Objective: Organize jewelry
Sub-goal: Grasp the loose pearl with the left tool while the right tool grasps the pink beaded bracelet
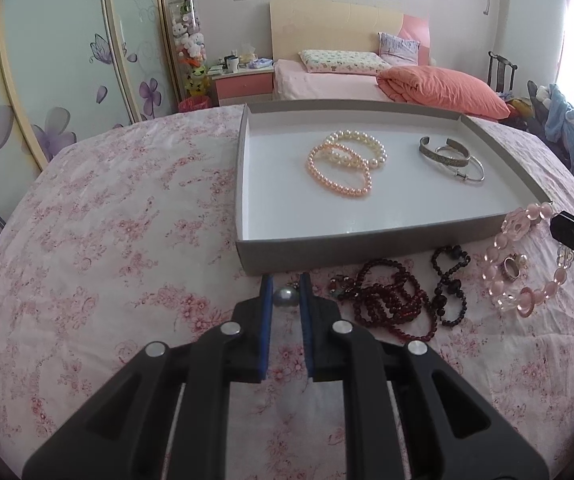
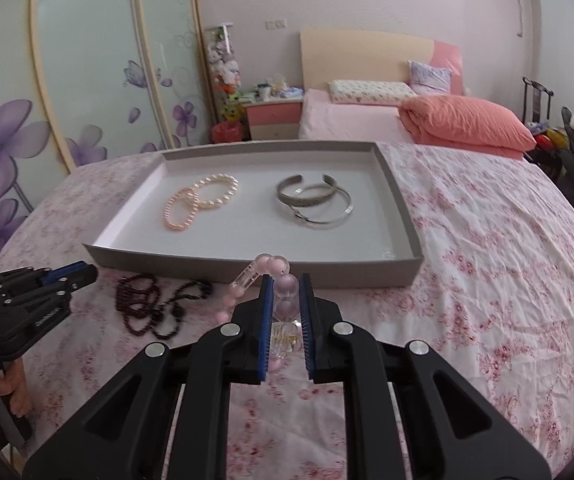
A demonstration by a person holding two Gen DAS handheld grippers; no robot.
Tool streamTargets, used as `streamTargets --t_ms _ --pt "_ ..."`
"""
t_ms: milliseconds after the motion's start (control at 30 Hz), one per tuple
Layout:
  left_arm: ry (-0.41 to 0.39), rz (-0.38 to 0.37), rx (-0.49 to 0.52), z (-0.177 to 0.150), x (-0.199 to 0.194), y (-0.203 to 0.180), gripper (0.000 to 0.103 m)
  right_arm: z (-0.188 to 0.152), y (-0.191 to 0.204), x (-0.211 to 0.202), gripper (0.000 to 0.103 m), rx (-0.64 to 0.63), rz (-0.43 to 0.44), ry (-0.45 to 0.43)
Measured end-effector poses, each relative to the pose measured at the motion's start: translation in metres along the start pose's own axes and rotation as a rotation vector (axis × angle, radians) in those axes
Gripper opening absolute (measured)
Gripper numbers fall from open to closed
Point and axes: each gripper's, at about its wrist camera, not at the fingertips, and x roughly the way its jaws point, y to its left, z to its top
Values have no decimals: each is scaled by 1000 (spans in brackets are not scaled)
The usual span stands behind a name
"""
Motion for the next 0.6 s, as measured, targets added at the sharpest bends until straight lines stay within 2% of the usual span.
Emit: streamTargets --t_ms 267,600 --pt "-76 1 -2 1 -22 -1 14 3 13 -15 14 -22 46 -50" --pt "-140 11 -8 8 -41 -2 14 4 11 -24 14 -4 64 -87"
